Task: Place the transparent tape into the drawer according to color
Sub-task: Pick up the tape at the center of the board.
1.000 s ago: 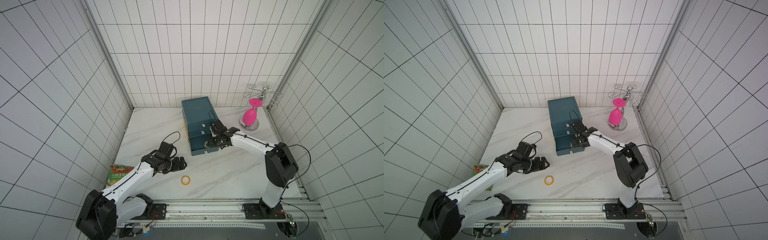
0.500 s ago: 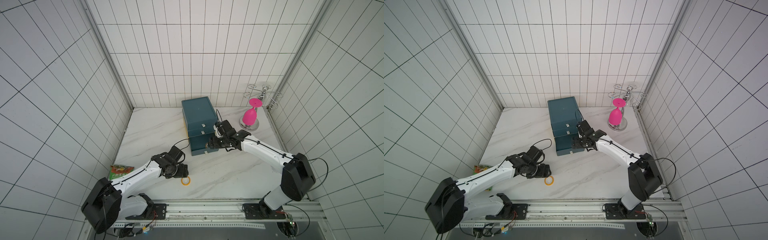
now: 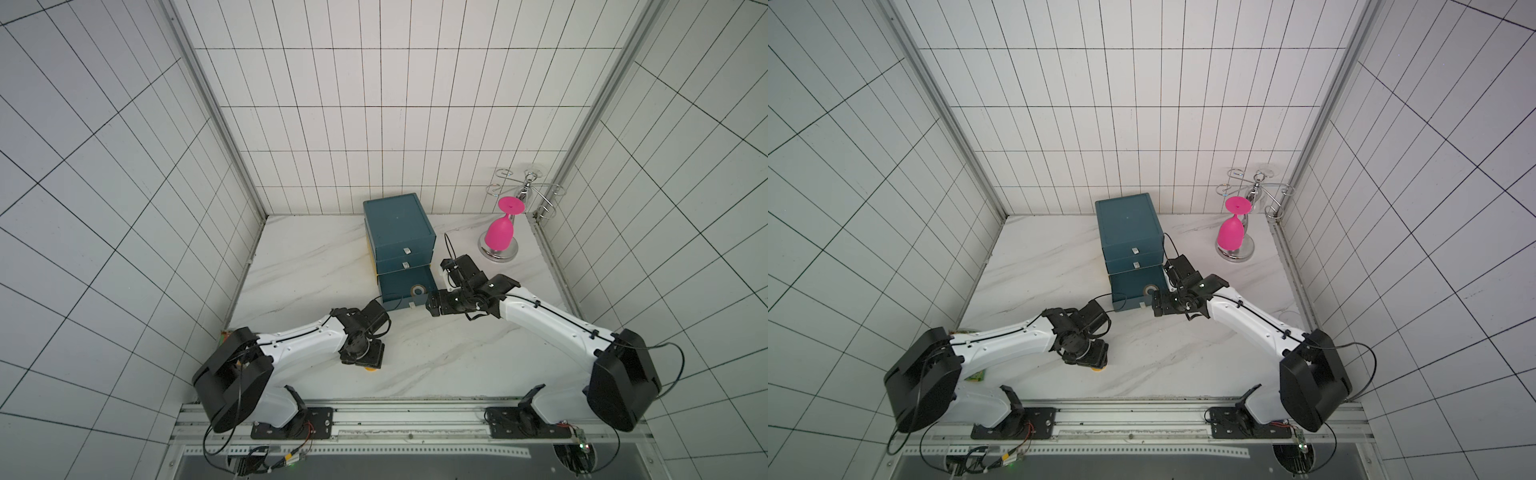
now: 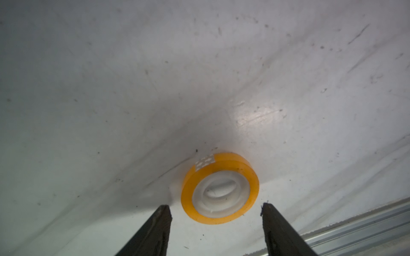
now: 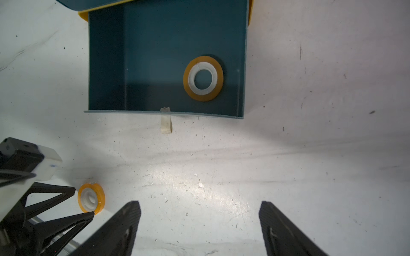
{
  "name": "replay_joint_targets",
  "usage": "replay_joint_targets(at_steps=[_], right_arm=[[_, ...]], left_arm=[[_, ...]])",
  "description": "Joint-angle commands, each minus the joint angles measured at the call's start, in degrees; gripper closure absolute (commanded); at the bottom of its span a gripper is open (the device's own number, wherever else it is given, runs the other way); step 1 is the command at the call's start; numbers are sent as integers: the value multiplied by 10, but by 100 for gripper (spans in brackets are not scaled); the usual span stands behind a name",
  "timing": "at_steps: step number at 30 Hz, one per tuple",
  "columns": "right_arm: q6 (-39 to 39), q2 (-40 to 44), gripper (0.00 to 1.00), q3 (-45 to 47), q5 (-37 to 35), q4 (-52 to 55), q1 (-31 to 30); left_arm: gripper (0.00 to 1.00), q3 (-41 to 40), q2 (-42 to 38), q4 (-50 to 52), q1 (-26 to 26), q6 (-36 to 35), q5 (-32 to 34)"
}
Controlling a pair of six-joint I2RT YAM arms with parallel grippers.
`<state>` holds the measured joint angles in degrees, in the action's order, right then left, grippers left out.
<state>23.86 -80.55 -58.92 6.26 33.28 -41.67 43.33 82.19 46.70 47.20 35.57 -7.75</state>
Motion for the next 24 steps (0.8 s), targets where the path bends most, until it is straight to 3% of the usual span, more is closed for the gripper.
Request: replay_joint_targets(at_steps=[1,24], right_arm=[[3,24,11,17,-1,7,3],[0,35,11,22,-3,14,6]], left_arm=[[34,28,17,6,9,-5,17],[32,54,59,17,27,-17,43]])
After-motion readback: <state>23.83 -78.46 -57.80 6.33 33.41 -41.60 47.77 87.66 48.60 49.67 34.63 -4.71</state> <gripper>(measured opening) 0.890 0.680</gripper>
